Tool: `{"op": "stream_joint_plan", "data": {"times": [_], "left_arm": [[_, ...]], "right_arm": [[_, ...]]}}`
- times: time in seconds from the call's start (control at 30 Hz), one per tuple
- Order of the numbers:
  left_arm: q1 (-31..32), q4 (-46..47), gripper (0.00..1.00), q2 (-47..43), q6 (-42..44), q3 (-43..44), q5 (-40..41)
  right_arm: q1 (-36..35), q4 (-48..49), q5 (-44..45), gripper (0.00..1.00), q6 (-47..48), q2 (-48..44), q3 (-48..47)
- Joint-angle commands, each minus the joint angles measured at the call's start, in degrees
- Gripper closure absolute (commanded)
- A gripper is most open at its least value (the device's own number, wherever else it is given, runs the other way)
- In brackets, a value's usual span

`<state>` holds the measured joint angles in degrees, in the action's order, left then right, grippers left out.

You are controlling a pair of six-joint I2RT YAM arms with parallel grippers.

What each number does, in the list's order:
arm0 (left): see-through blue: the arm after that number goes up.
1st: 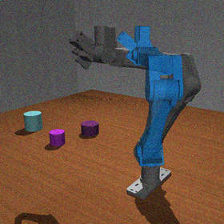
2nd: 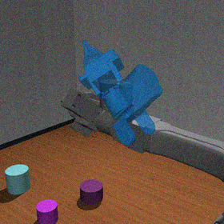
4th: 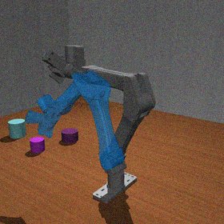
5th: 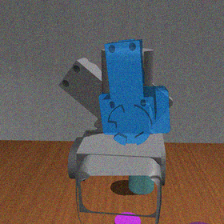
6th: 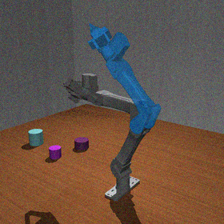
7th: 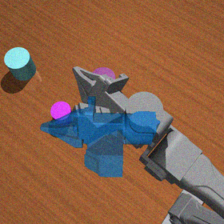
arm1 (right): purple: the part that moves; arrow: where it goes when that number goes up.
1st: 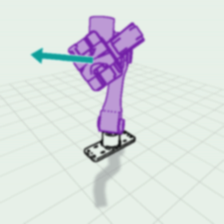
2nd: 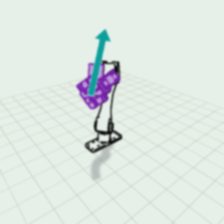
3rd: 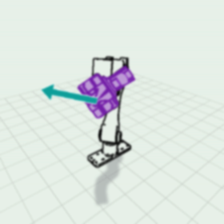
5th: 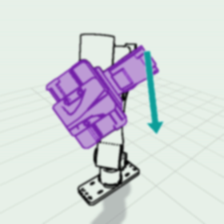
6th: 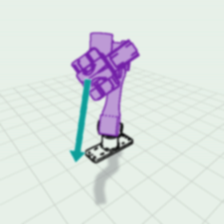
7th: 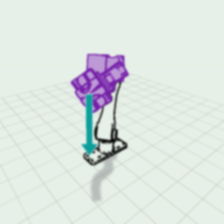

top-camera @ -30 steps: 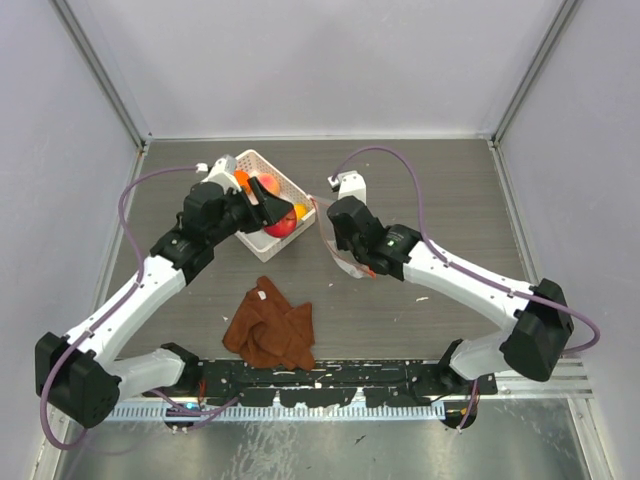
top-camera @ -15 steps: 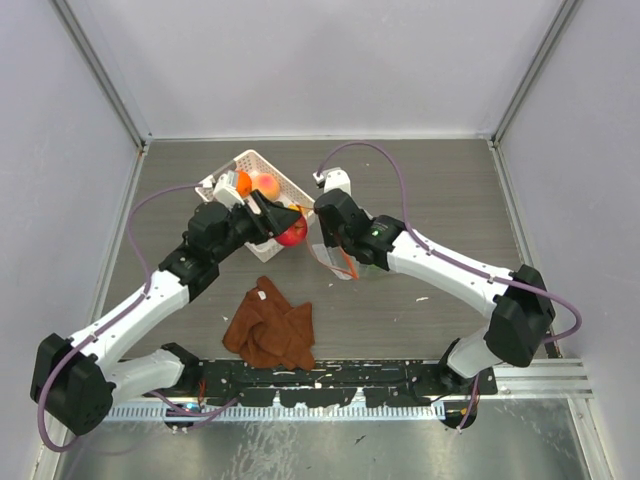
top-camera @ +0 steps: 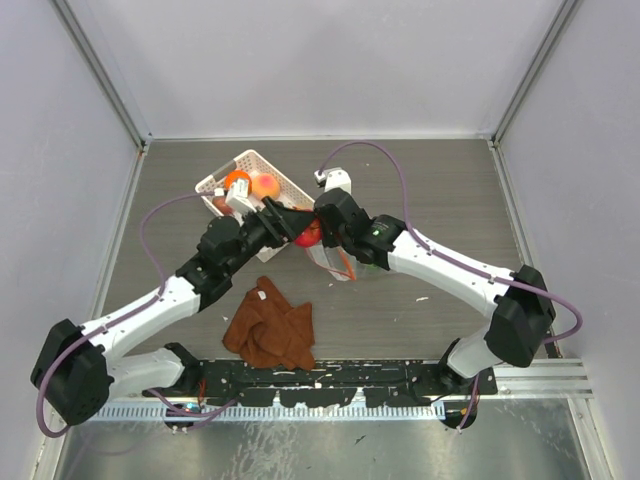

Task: Place the food in the zip-top bag and seal the zipper
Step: Place the fake fruit in the zipper food storage bag.

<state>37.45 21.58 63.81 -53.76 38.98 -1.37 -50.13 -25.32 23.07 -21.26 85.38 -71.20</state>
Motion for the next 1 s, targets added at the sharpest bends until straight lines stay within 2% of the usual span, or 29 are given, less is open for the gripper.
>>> {"op": "stream_joint_plan", "data": {"times": [0.0,0.4,0.6,0.83,0.97], "left_arm": [[1.9,8.0,0.87,0.9,-0.5,-1.9,6.3],[5.6,5.6,0.84,6.0,4.0,-2.9,12.2],[8.6,3.1,0.75,6.4,8.0,-0.7,16.6],[10.2,1.1,0.37,5.4,10.1,1.4,18.4],[10.2,-0.1,0.22,4.7,10.4,1.8,17.9]], "right_arm": [[-0.1,2.5,-0.7,1.0,-1.3,-3.7,-2.4],[-0.1,6.7,-3.7,1.0,-2.2,-7.0,1.0],[-0.1,7.6,-5.1,1.0,-2.2,-7.8,2.1],[-0.1,8.4,-5.5,1.0,-2.6,-8.6,3.6],[-0.1,8.5,-5.1,1.0,-2.7,-8.8,4.1]]}}
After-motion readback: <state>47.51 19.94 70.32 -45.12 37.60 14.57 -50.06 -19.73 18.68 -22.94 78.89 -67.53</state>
